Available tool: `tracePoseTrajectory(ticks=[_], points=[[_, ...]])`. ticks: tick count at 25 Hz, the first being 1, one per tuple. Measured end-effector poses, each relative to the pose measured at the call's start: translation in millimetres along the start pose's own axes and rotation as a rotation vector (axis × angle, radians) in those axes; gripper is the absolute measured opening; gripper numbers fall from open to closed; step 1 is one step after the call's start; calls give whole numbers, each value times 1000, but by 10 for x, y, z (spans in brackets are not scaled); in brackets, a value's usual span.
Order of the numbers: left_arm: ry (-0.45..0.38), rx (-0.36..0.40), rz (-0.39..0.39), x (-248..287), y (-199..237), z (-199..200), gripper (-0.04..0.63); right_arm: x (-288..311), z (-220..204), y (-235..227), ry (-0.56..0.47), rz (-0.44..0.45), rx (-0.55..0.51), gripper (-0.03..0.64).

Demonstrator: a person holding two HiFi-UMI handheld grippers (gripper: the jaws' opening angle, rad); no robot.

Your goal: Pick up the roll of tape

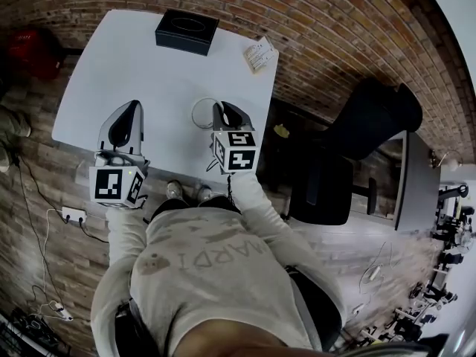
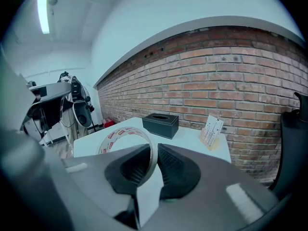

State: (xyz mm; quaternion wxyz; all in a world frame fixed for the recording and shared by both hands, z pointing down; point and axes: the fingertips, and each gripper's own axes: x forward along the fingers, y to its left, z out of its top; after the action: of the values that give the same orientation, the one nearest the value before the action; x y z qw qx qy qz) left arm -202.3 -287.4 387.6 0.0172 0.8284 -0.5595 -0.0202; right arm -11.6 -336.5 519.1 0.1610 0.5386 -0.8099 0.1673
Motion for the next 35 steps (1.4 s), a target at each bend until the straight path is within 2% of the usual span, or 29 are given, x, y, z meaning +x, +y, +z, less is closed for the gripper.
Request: tracePoseTrajectory(ticks=[10, 35], points=[[3, 20, 21, -134, -215, 59, 6, -319, 230, -41, -93, 26, -49, 57], [-33, 60, 76, -320, -553, 291, 6, -997, 837, -41, -315, 113, -84, 57]])
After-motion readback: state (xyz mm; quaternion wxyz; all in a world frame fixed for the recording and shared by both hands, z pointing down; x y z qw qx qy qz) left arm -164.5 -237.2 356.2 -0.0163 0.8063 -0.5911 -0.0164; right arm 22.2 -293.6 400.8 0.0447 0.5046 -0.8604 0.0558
